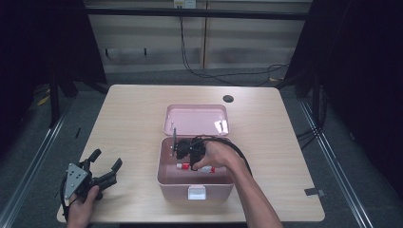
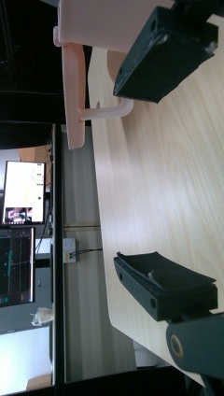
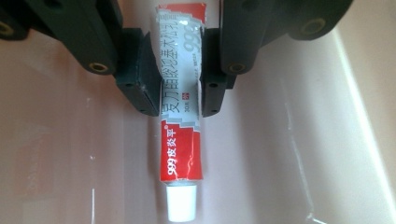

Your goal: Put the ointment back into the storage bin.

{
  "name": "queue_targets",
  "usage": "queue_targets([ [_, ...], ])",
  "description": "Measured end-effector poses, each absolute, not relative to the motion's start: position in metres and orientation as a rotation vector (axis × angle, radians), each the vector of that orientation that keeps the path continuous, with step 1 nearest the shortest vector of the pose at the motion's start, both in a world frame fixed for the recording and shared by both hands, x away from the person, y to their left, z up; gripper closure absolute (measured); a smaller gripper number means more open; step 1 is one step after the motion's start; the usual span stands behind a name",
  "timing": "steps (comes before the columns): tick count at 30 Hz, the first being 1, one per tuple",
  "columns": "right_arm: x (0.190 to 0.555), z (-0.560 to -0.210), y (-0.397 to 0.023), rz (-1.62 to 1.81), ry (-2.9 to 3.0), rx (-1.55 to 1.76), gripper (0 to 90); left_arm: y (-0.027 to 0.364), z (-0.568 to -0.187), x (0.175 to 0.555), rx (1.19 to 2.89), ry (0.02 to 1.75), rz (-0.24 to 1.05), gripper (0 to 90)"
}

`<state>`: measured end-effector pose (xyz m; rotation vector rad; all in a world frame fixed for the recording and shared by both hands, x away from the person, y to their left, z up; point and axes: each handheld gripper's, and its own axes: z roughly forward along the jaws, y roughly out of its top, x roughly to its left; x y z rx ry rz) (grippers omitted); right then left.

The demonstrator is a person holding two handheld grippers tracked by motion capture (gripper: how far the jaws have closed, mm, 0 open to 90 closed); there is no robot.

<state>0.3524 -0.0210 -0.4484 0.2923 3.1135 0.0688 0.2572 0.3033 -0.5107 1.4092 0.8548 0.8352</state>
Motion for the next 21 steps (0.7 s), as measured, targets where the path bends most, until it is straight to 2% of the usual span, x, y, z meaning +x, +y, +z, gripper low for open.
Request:
queue_targets([
  [13, 0.349, -0.435, -0.029, 0.156, 3.109, 0.310, 67.2, 0.303, -0.511, 0.257, 1.409, 0.855, 0.836, 15.8],
  [21, 0.347, -0.425, -0.039, 0.254, 3.102, 0.374, 58.1, 0.303, -0.511, 0.257, 1.410, 0.856, 0.836, 15.8],
])
